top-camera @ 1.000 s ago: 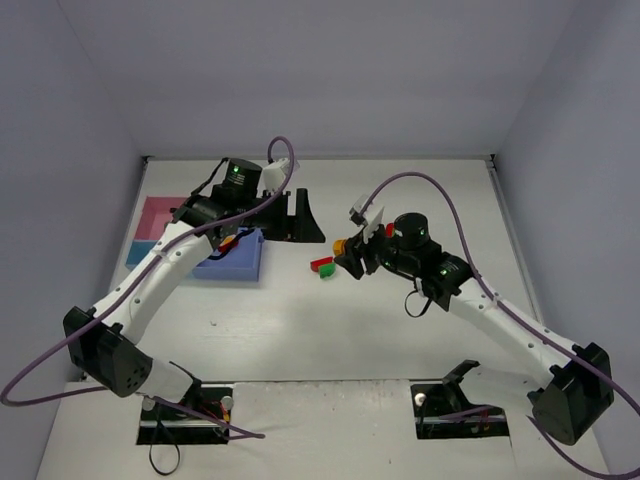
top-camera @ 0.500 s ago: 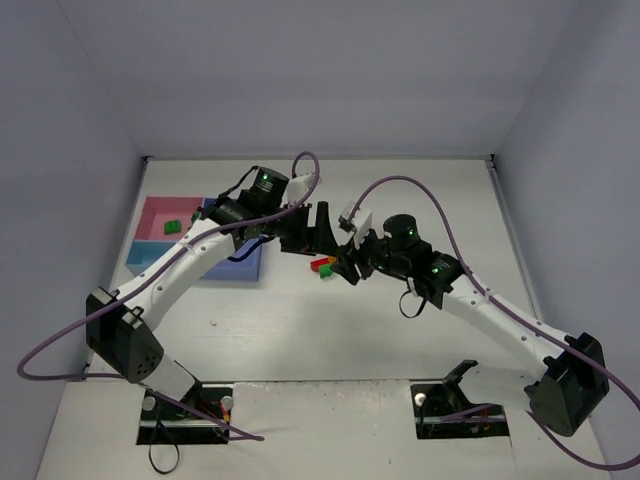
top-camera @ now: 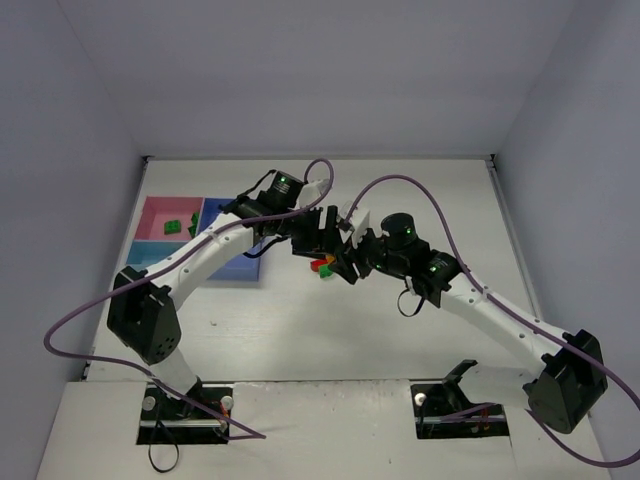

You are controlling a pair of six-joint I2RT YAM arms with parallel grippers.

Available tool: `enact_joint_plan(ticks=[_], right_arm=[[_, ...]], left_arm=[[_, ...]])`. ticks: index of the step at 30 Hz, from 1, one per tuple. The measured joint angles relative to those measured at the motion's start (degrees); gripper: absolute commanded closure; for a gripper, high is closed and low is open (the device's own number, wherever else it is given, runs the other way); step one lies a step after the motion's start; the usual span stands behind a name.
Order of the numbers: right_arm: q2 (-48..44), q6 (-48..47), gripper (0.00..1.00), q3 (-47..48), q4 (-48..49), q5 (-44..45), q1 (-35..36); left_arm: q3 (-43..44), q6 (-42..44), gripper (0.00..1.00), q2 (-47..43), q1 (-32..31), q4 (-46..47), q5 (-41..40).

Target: Sort the legos into containers by color

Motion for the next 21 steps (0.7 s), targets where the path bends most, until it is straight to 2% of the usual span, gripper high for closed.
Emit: enact_joint_plan(ticks=[1,2,4,5,7,8,9,11,13,19,21], right_arm=[[0.02,0.0,0.93,0.0,0.02,0.0,0.0],[0.07,0.02,0.93,0.0,0.04,-0.02,0.0],[0.22,0.04,0.93,0.0,0.37,-0.15,0.0],[0.37,0.02,0.93,0.0,0.5,-0.2,0.0],[0.72,0.11,0.92,0.0,0.31,-0.28,0.0],[0.87,0.13,0.9,0.0,0.15,-0.35,-0.02],[1.01,0.13,0.87,0.0,0.02,-0.35,-0.04],[1.38,0.28,0.63,0.0,0.0,-0.46,-0.02],[1.51,0.79,0.45,0.0,-0.09,-0.39,0.0],[1.51,3.78,0.22,0.0,0.94,2.23,-0.02],[1.51,4.94,0.2,0.0,1.18,3.19,-0.11]], left_arm=[[-0.02,-0.13,0.38,0.15,0.0,0.81,0.37],[-0.09,-0.35,0.47,0.22,0.0,1.53,0.83],[-0.46,-0.74,0.57,0.22,-0.02,3.32,1.7],[-0.85,-0.87,0.67,0.2,-0.02,4.33,2.32],[-1.75,-1.27,0.78,0.11,-0.02,6.01,3.32],[-2.25,-1.11,0.89,0.02,-0.02,6.51,3.54],[-2.75,-0.96,0.91,-0.02,-0.02,6.95,3.82],[-3.58,-1.01,0.93,-0.2,0.04,7.82,4.17],[-4.11,-1.05,0.94,-0.37,0.02,8.26,3.96],[-6.23,1.05,0.94,-2.89,1.4,6.45,0.7],[-7.15,2.12,0.94,-4.24,3.93,4.83,-0.81]])
